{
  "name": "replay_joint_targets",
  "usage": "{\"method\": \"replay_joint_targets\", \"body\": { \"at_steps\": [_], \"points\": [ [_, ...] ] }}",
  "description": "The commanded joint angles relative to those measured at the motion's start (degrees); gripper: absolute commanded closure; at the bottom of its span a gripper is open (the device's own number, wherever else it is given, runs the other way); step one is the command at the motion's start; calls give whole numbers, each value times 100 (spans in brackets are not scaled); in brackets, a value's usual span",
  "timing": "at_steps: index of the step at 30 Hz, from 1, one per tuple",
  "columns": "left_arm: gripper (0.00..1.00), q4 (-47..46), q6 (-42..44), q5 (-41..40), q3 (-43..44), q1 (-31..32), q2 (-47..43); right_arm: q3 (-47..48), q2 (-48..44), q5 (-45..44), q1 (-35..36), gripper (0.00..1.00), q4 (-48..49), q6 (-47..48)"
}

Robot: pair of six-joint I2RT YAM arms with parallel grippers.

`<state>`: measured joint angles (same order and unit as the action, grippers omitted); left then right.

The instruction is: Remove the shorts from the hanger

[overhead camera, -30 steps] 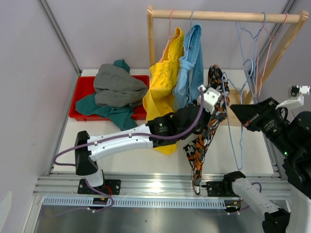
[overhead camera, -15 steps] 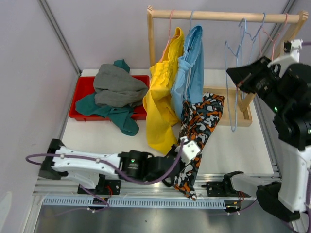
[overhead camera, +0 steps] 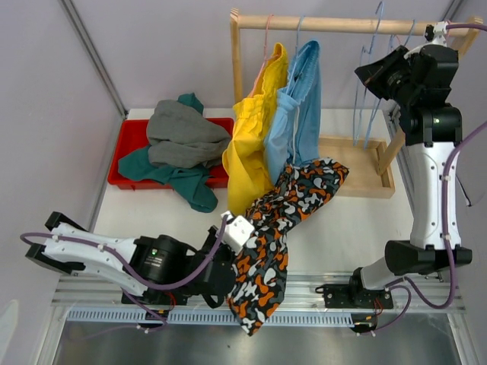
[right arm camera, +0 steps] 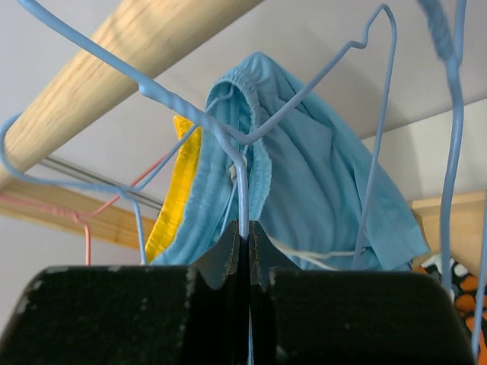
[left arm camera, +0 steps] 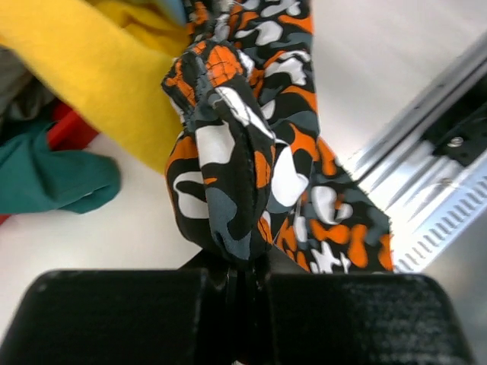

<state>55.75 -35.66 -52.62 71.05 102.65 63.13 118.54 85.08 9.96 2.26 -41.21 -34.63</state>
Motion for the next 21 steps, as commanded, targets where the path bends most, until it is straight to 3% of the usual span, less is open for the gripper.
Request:
{"method": "replay_joint_targets", "body": {
  "at_steps": [1,4,9,15,16,19,20,21],
  "points": [
    [100,710,-363,-600,305,27,-423,398,262,244,-68,100,649,-88],
    [100,849,-196,-671,278,-87,-565,293,343,323,-68,100,693,-70],
    [100,1474,-100,-793,558,-613,-600,-916,-183,393,-59,100,1070,-52],
    [100,817,1428,-925,1244,-1299,-1100,-2106,-1088,525,-59,97,1195,-70],
    [100,537,1665,-908,1402,-1387,-1145,-2307,-1177,534,-51,68,1168,-26],
    [100,253,2492,-978,1884,-1791,-1154,-2564,-1467,499,-42,13,993,96],
    [100,35,2946,-987,2095,-1958,-1119,-2608,-1520,438,-50,4,888,123],
    [100,-98,3177,-1004,2185,-2029,-1006,-2652,-1634,420,-50,1,843,158]
  ]
}}
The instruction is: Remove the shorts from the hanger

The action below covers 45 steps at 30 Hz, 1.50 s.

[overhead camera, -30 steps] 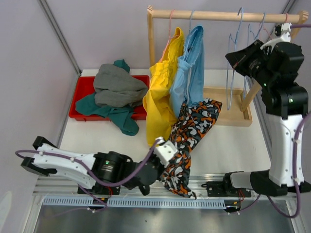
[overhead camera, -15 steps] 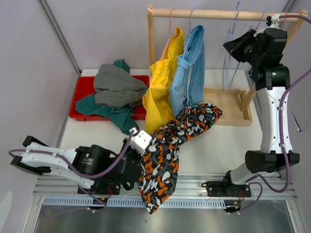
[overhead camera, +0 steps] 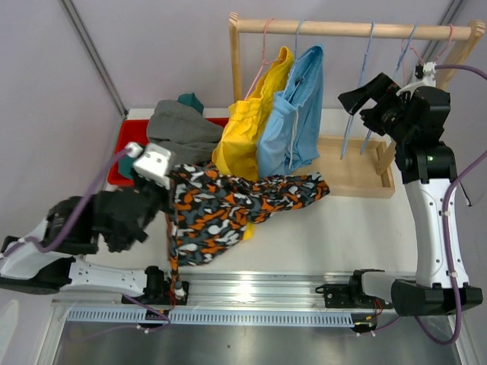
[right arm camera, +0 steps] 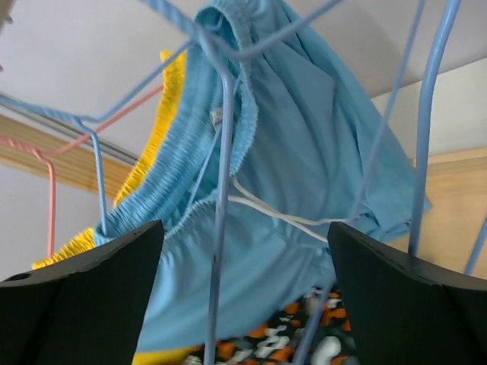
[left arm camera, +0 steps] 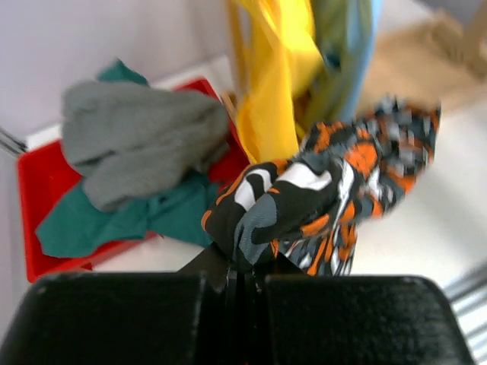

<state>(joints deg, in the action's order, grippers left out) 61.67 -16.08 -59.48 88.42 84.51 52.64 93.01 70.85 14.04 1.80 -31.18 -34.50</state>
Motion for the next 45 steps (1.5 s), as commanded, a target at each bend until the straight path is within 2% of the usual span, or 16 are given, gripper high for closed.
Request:
{"method": "replay_joint_targets", "body": {
  "at_steps": [1,6,10,12,14,16,18,20,26,29,30,34,38,40,41,45],
  "points": [
    [100,-961,1647,-292,744,-346,105,-186,-273,-15,-5,1,-213,172],
    [100,-1867,2880,24,1484,-664,535,-608,-738,-42,-13,1,-239,224],
    [100,-2579,3926,25,2538,-743,817,-1021,-967,-68,-22,1,-301,286],
    [100,-3194,4530,25,2967,-743,940,-1127,-1055,-25,-22,1,-301,295],
    [100,-4174,5486,-133,2944,-743,1037,-1259,-1099,2,-22,1,-319,295],
    [100,-4749,6061,-195,3066,-769,1230,-1355,-1187,46,-22,1,-292,277],
    [100,-5128,6483,-81,3346,-918,1397,-1514,-1240,89,-31,1,-231,260],
    [100,-4999,6529,85,3697,-1085,1731,-1636,-1319,151,-31,1,-222,251],
    [100,-4411,6329,436,3990,-1831,2346,-1804,-1477,274,-22,1,-248,365],
    [100,-4007,5733,823,4139,-2700,2531,-1865,-1530,318,-22,1,-283,435],
    [100,-3909,5564,1172,4392,-3286,2619,-1909,-1548,344,-22,1,-283,435],
    [100,-3847,5001,1623,4807,-4625,3049,-2058,-1627,511,-22,0,-301,435],
    [100,-3610,3835,2589,5070,-6152,3506,-2147,-1715,626,-22,1,-450,576],
    [100,-3531,3429,3001,5167,-6621,3822,-2164,-1776,617,-22,1,-555,655],
    [100,-3408,3018,3161,5211,-7075,3919,-2191,-1811,617,-22,1,-660,734],
    [100,-3126,2197,3759,5212,-7905,4289,-2401,-2048,670,-31,1,-635,805]
  ]
}}
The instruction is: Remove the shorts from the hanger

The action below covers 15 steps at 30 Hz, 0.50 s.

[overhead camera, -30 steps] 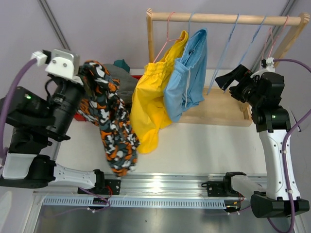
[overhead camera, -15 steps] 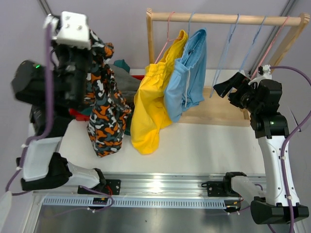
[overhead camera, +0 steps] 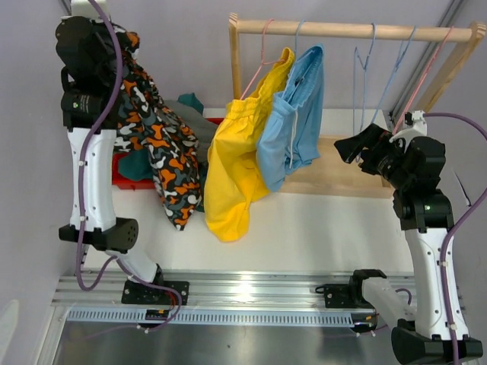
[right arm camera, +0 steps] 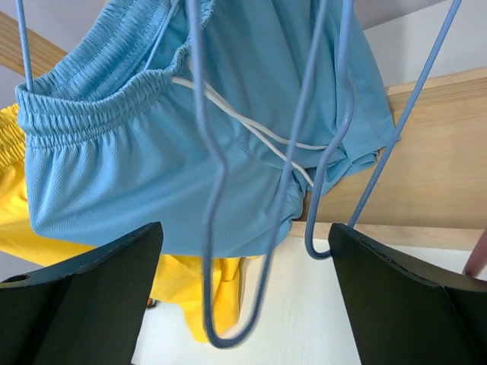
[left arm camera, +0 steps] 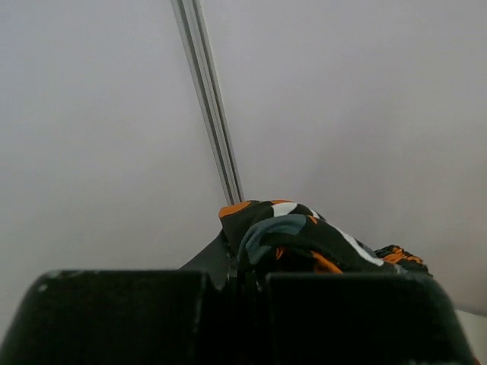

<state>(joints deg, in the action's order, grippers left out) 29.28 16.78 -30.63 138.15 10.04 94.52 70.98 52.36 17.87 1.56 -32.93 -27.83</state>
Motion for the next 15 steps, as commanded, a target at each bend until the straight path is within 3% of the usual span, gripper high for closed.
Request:
{"method": "replay_joint_targets", "body": {
  "at_steps": [1,7,10,11,12,13,14,15],
  "points": [
    [100,157,-1184,970,161,-538,163,-251,-252,296,2,1,-417,138],
    [100,465,-1554,1639,-559,-688,453,-340,-455,1068,28,1,505,-134],
    [100,107,-1677,1674,-1902,-688,191,-94,-411,1500,116,1,1024,-274],
    [95,-9,-1843,1718,-2488,-688,-19,-15,-358,1613,177,1,1251,-310],
    [83,-114,-1871,1753,-3051,-688,-108,56,-314,1615,239,1,1349,-336],
    [34,-281,-1914,1788,-3292,-688,-188,265,-253,1519,431,1,1411,-345],
    [1,-317,-2002,1789,-3668,-688,-241,389,-174,1413,563,1,1438,-302],
    [1,-274,-2064,1728,-3837,-688,-276,538,35,1308,695,1,1421,-258]
  ]
}}
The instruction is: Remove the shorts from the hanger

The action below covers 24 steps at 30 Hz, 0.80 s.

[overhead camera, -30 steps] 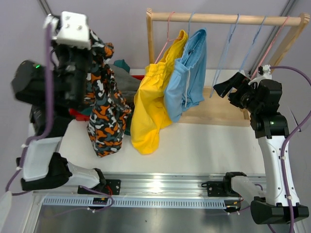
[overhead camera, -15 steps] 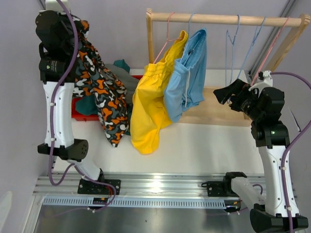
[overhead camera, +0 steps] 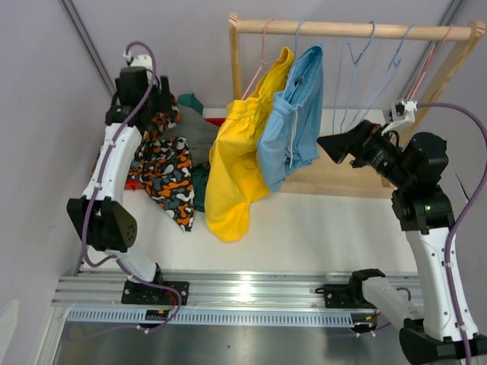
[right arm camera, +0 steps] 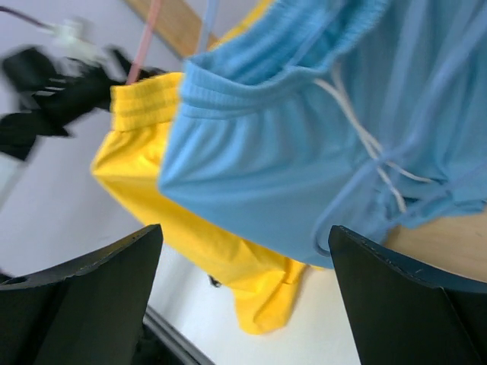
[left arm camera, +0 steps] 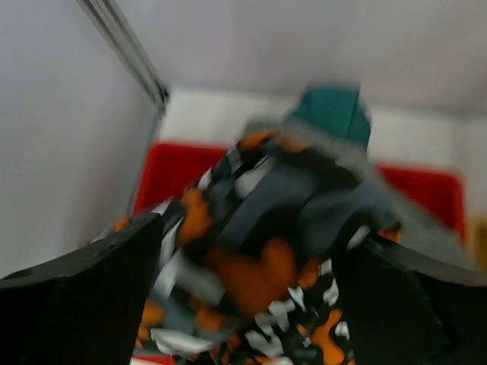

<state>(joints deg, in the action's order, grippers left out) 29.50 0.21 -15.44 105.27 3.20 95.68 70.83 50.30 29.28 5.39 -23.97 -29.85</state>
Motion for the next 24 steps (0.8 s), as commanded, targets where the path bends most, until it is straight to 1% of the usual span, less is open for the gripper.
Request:
{"method": "replay_joint_targets", "body": {
  "at_steps": [1,4,6,7,9,10,11,12,15,17,18,19,21,22,24],
  "points": [
    [1,-147,-529,200,-630,-4,-383,877,365,-112,610,1,438,57],
    [1,12,-732,304,-990,5,-646,1362,901,-562,1146,1,384,181],
    [1,-110,-838,471,-1568,22,-997,1898,1208,-721,1315,1,323,216],
    [1,-206,-882,568,-1885,40,-1416,2065,1488,-852,1429,1,314,207],
    [1,-242,-935,726,-2333,75,-1831,2470,1762,-967,1535,1,366,207],
    [1,-269,-970,875,-2641,93,-2260,2593,2016,-1090,1570,2,392,233],
    [1,-286,-1013,937,-2826,119,-2473,2855,2175,-1152,1632,2,384,268],
    [1,-304,-1014,1042,-3359,137,-2684,2997,2307,-1213,1658,3,367,356],
    [1,-427,-1119,1253,-4092,198,-3537,3462,2843,-1486,1694,6,296,505],
    [1,-488,-1172,1307,-4706,233,-4089,3604,3142,-1714,1694,9,357,541],
    [1,-523,-1163,1298,-4840,242,-4258,3735,3222,-1784,1694,10,375,567],
    [1,-559,-1172,1289,-5206,251,-4416,3815,3318,-1907,1694,12,332,568],
    [1,-655,-1102,1307,-5429,251,-4776,3999,3556,-2022,1685,13,174,576],
    [1,-760,-1076,1281,-5534,242,-4856,4166,3600,-2153,1685,13,-88,542],
    [1,-770,-1075,1263,-5693,242,-4953,4071,3470,-2189,1685,13,-170,533]
  ]
}}
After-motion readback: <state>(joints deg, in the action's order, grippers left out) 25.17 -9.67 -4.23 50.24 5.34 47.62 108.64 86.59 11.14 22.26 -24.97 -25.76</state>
